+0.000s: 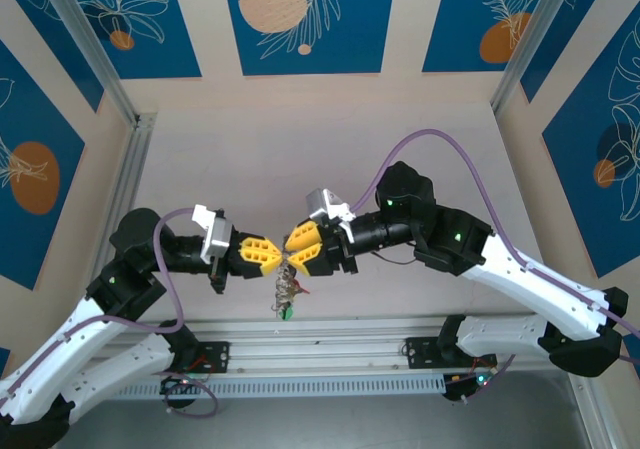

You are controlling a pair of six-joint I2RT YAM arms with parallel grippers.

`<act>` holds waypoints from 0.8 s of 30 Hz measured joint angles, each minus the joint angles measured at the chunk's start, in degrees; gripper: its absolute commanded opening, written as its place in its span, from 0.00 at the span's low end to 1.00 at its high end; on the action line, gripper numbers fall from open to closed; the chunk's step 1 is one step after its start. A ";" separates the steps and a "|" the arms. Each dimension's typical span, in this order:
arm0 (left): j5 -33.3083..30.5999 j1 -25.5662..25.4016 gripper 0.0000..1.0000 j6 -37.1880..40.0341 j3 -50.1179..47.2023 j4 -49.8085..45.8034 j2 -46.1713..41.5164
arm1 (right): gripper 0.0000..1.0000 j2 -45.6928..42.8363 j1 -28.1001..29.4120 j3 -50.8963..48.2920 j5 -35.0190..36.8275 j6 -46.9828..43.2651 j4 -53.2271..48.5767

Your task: Put the keys on the keyring

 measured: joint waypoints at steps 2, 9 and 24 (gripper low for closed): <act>-0.09 -0.11 0.00 0.00 0.00 0.04 0.09 | 0.30 -0.15 0.02 -0.07 0.39 0.00 0.09; -0.17 -0.22 0.00 0.02 0.00 0.15 0.33 | 0.30 -0.70 0.00 -0.63 1.01 -0.24 0.33; -1.05 -0.35 0.00 0.13 0.00 0.20 1.46 | 0.26 -3.10 0.63 -4.13 1.01 -1.05 3.10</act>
